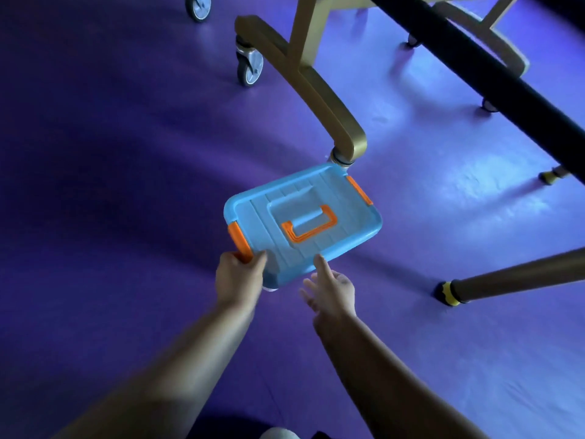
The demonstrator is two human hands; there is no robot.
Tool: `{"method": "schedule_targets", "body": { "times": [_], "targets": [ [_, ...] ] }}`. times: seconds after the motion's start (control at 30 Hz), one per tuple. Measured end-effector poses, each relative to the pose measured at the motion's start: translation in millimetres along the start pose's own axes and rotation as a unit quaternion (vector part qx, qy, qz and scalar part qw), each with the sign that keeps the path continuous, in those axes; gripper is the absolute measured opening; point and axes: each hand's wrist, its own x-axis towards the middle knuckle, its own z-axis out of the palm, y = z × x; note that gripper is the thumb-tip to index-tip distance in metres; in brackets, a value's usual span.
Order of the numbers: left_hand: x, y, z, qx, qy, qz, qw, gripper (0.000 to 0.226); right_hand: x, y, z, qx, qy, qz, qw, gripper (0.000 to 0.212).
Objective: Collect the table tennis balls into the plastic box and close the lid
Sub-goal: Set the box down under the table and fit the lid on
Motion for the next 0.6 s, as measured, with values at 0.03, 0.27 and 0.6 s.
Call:
{"method": "schedule_targets", "body": {
  "times": [0.03,0.27,0.6],
  "targets": [
    [-4,1,9,-0.017,-0.013,0.003,1.000,0.030,3,-5,-2,0.012,-0.006,0.002,1.000,0.029],
    [-25,14,46,-0.010,-0.131,0.091,0.987,0.021,37,-37,-40,0.056,0.086,-0.046,0.994,0.021],
    [-10,27,22,-0.033,-0.105,0.186,0.976,0.022,123,-102,-83,-0.077,0.178,-0.096,0.976,0.030]
  ]
}}
